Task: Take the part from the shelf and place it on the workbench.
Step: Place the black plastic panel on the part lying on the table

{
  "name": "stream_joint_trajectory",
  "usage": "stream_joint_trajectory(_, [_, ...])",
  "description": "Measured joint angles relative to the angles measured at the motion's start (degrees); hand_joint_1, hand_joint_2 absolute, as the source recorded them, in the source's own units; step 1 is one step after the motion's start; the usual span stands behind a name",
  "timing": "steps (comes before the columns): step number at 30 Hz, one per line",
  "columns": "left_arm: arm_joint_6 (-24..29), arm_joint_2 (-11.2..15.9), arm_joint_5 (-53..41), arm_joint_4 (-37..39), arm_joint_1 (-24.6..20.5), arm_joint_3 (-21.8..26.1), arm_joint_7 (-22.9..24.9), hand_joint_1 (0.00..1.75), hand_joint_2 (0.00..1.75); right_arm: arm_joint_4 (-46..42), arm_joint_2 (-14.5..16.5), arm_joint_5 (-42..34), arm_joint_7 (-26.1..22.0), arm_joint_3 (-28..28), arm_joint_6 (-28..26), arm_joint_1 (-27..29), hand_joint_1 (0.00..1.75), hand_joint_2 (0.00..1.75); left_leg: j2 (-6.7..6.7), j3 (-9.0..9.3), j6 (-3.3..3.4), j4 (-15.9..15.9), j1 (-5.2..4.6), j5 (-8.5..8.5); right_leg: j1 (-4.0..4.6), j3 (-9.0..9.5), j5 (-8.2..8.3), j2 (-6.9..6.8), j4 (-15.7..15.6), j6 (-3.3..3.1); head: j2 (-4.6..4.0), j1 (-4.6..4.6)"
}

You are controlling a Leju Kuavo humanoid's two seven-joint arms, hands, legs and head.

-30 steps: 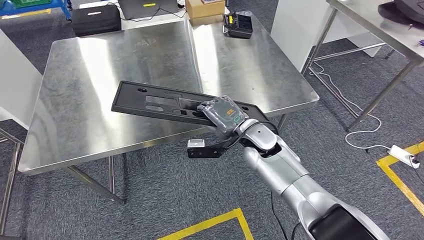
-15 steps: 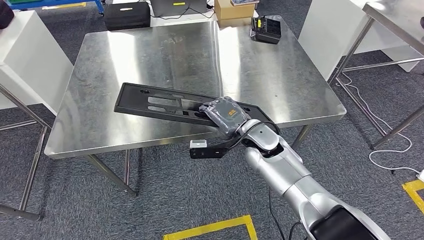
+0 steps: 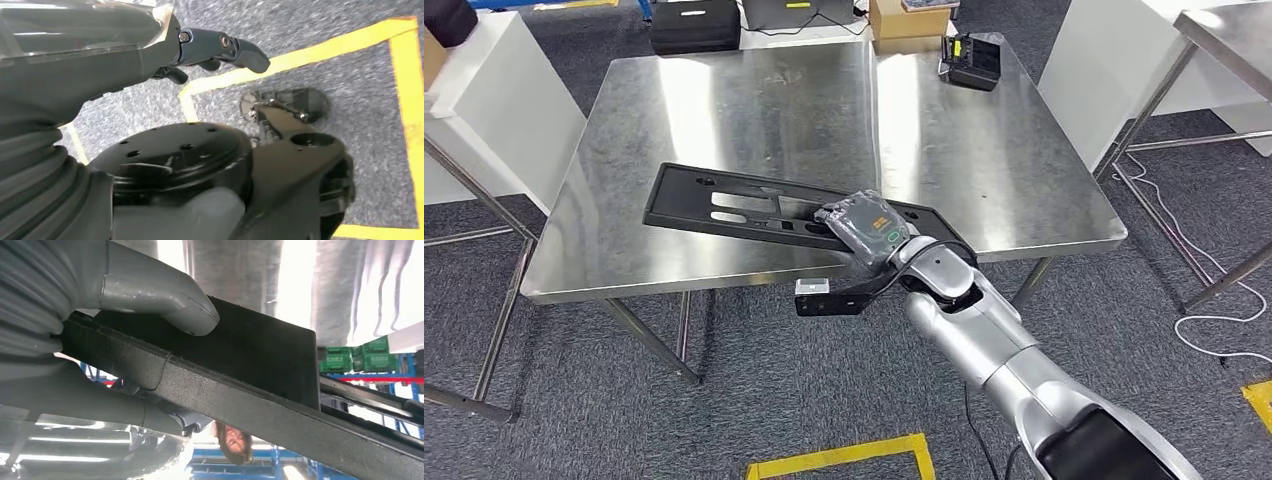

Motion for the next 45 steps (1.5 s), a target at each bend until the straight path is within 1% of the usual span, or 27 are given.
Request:
stream_joint_trajectory(1, [0.0,0.0,0.0,0.0,0.0,0.0,0.0,0.0,1.75,0.0,0.0,0.0,0.0,0.1,0.0,-0.1,1.75,1.75,-0.38,0.04,0.25,-0.2,-0.06,0.15,0.03,0.12,0.02,-0.31,-0.1,0.25,0.0,-0.04])
stream_joint_trajectory(2, [0.0,-0.1,0.0,0.0,0.1,0.0,0.0,0.0,1.75,0.0,0.1,0.0,0.0,0.1,0.0,-0.1,1.75,1.75,-0.7,0.29,0.49,-0.7,0.12,0.43,0.07,0.09,-0.08,-0.33,-0.1,0.5,0.0,-0.03])
stream_joint_trajectory(3, [0.0,-0.1,0.0,0.0,0.1,0.0,-0.1,0.0,1.75,0.0,0.1,0.0,-0.1,0.2,0.0,-0.2,1.75,1.75,-1.03,0.63,0.77,-1.2,0.3,0.77,0.08,-0.16,-0.5,0.13,0.5,0.69,0.0,0.04])
stream_joint_trajectory(4, [-0.1,-0.2,0.0,0.0,0.1,0.0,-0.2,0.0,1.75,0.1,0.1,-0.1,-0.1,0.2,0.0,-0.3,1.75,1.75,-1.36,0.97,1.04,-1.7,0.5,1.11,0.04,-0.92,-1.38,0.84,2.3,0.75,0.0,0.13])
stream_joint_trajectory(5, [-0.1,-0.2,0.0,0.0,0.1,0.0,-0.3,0.0,1.75,0.1,0.0,-0.1,-0.2,0.2,-0.1,-0.3,1.75,1.75,-1.72,1.19,1.22,-2.1,0.68,1.35,-0.15,-2.35,-2.73,1.69,5.3,0.72,0.0,0.27])
stream_joint_trajectory(6, [-0.2,-0.3,0.1,0.0,0.1,0.0,-0.4,0.0,1.75,0.2,-0.1,-0.1,-0.2,0.2,-0.1,-0.2,1.75,1.75,-2.12,1.22,1.35,-2.2,0.67,1.43,-0.34,-4.15,-4.3,2.31,9.1,0.67,0.0,0.36])
stream_joint_trajectory(7, [-0.2,-0.3,0.1,0.0,0.1,0.0,-0.5,0.0,1.75,0.4,-0.2,-0.1,-0.2,0.2,-0.1,-0.1,1.75,1.75,-2.57,1.2,1.38,-2.2,0.68,1.45,-0.55,-6.06,-5.63,2.57,13.0,0.77,0.0,0.45])
stream_joint_trajectory(8, [-0.2,-0.4,0.1,0.0,0.1,0.0,-0.5,0.0,1.75,0.5,-0.3,-0.2,-0.2,0.2,-0.1,0.1,1.75,1.75,-3.05,1.2,1.36,-2.1,0.7,1.44,-0.75,-7.43,-6.3,2.66,15.5,1.07,0.0,0.5])
stream_joint_trajectory(9, [-0.2,-0.4,0.1,0.0,0.1,0.0,-0.5,0.0,1.75,0.7,-0.4,-0.2,-0.2,0.2,-0.1,0.3,1.75,1.75,-3.53,1.2,1.32,-2.1,0.74,1.41,-0.97,-7.75,-6.0,2.68,15.9,1.62,0.0,0.53])
stream_joint_trajectory(10, [-0.2,-0.5,0.2,0.0,0.1,0.0,-0.5,0.0,1.75,0.7,-0.5,-0.3,-0.2,0.2,-0.1,0.3,1.75,1.75,-3.99,1.22,1.2,-2.0,0.81,1.34,-1.21,-6.93,-4.79,2.69,13.9,2.32,0.0,0.57])
stream_joint_trajectory(11, [-0.2,-0.5,0.3,0.0,0.1,0.0,-0.6,0.0,1.75,0.8,-0.6,-0.4,-0.2,0.2,-0.2,0.3,1.75,1.75,-4.36,1.22,0.97,-1.7,0.9,1.18,-1.52,-5.15,-2.98,2.75,9.9,3.06,0.0,0.59])
stream_joint_trajectory(12, [-0.2,-0.6,0.3,0.0,0.1,0.0,-0.6,0.0,1.75,0.8,-0.6,-0.5,-0.2,0.2,-0.3,0.2,1.75,1.75,-4.69,1.13,0.61,-1.4,0.92,0.94,-1.7,-3.27,-1.47,2.87,5.8,3.54,0.0,0.64])
stream_joint_trajectory(13, [-0.1,-0.6,0.4,0.0,0.1,0.0,-0.6,0.0,1.75,0.8,-0.6,-0.6,-0.2,0.2,-0.5,0.2,1.75,1.75,-4.94,0.99,0.19,-1.0,0.89,0.66,-1.82,-1.75,-0.38,3.0,2.7,3.6,0.0,0.7])
stream_joint_trajectory(14, [-0.1,-0.6,0.4,0.0,0.1,0.0,-0.6,0.0,1.75,0.8,-0.5,-0.7,-0.2,0.2,-0.5,0.1,1.75,1.75,-5.09,0.8,-0.09,-0.6,0.83,0.4,-1.91,-0.83,0.21,3.12,0.8,3.38,0.0,0.72])
stream_joint_trajectory(15, [0.0,-0.6,0.4,0.0,0.2,0.0,-0.6,0.0,1.75,0.8,-0.5,-0.7,-0.2,0.2,-0.6,0.1,1.75,1.75,-5.18,0.62,-0.01,-0.4,0.75,0.3,-1.84,-0.55,0.27,3.19,0.3,2.99,0.0,0.75])
stream_joint_trajectory(16, [0.1,-0.6,0.5,0.0,0.2,0.1,-0.5,0.0,1.75,0.8,-0.4,-0.7,-0.2,0.2,-0.6,0.1,1.75,1.75,-5.21,0.55,0.3,-0.3,0.73,0.28,-1.82,-0.44,0.4,3.21,0.1,2.71,0.0,0.69])
stream_joint_trajectory(18, [0.4,-0.6,0.4,0.0,0.2,0.2,-0.2,0.0,1.75,0.9,-0.4,-0.7,-0.3,0.2,-0.6,0.1,1.75,1.75,-5.13,0.65,1.02,-0.4,0.74,0.37,-1.7,-0.42,0.46,3.32,0.1,2.6,0.0,0.59])
stream_joint_trajectory(21, [0.8,-0.6,0.3,0.0,0.2,0.3,0.0,0.0,1.75,0.9,-0.4,-0.8,-0.4,0.2,-0.6,0.1,1.75,1.75,-5.01,0.91,1.08,-0.8,0.79,0.36,-1.58,-0.4,0.42,3.49,0.1,2.54,0.0,0.54])
stream_joint_trajectory(25, [0.9,-0.6,0.1,0.0,0.2,0.4,0.0,0.0,1.75,0.9,-0.4,-0.9,-0.4,0.2,-0.6,0.1,1.75,1.75,-4.96,1.01,0.76,-1.0,0.89,0.39,-1.4,-0.4,0.34,3.51,0.1,2.38,0.0,0.55])
stream_joint_trajectory(26, [0.9,-0.6,0.1,0.0,0.2,0.4,0.0,0.0,1.75,0.9,-0.4,-1.0,-0.4,0.2,-0.6,0.1,1.75,1.75,-4.93,1.02,0.5,-1.0,0.91,0.39,-1.36,-0.41,0.32,3.51,0.1,2.35,0.0,0.55])
stream_joint_trajectory(29, [0.8,-0.6,0.0,0.0,0.2,0.4,-0.2,0.0,1.75,0.9,-0.5,-0.9,-0.4,0.2,-0.6,0.1,1.75,1.75,-4.85,1.03,-0.73,-1.0,1.03,0.33,-1.26,-0.41,0.27,3.5,0.2,2.26,0.0,0.57])
stream_joint_trajectory(30, [0.7,-0.6,0.0,0.0,0.2,0.4,-0.4,0.0,1.75,0.9,-0.5,-0.9,-0.4,0.2,-0.6,0.1,1.75,1.75,-4.84,1.03,-0.98,-1.0,1.05,0.31,-1.25,-0.41,0.27,3.5,0.2,2.25,0.0,0.57])
stream_joint_trajectory(33, [0.5,-0.6,-0.1,0.0,0.2,0.4,-1.0,0.0,1.75,1.0,-0.7,-0.8,-0.4,0.2,-0.6,0.1,1.75,1.75,-4.84,1.01,-1.06,-1.0,0.97,0.31,-1.26,-0.39,0.27,3.5,0.1,2.25,0.0,0.6])
stream_joint_trajectory(39, [0.4,-0.6,-0.2,0.0,0.2,0.4,-1.3,0.0,1.75,1.0,-0.7,-0.5,-0.5,0.2,-0.7,0.1,1.75,1.75,-4.84,0.98,-1.03,-1.0,0.47,0.3,-1.33,-0.39,0.27,3.5,0.1,2.26,0.0,0.58])
stream_joint_trajectory(45, [0.7,-0.6,-0.2,0.0,0.2,0.6,-1.2,0.0,1.75,1.0,-0.7,-0.5,-0.6,0.2,-0.7,0.1,1.75,1.75,-4.84,0.89,-1.0,-0.9,0.29,0.29,-1.47,-0.38,0.27,3.5,0.1,2.27,0.0,0.58])
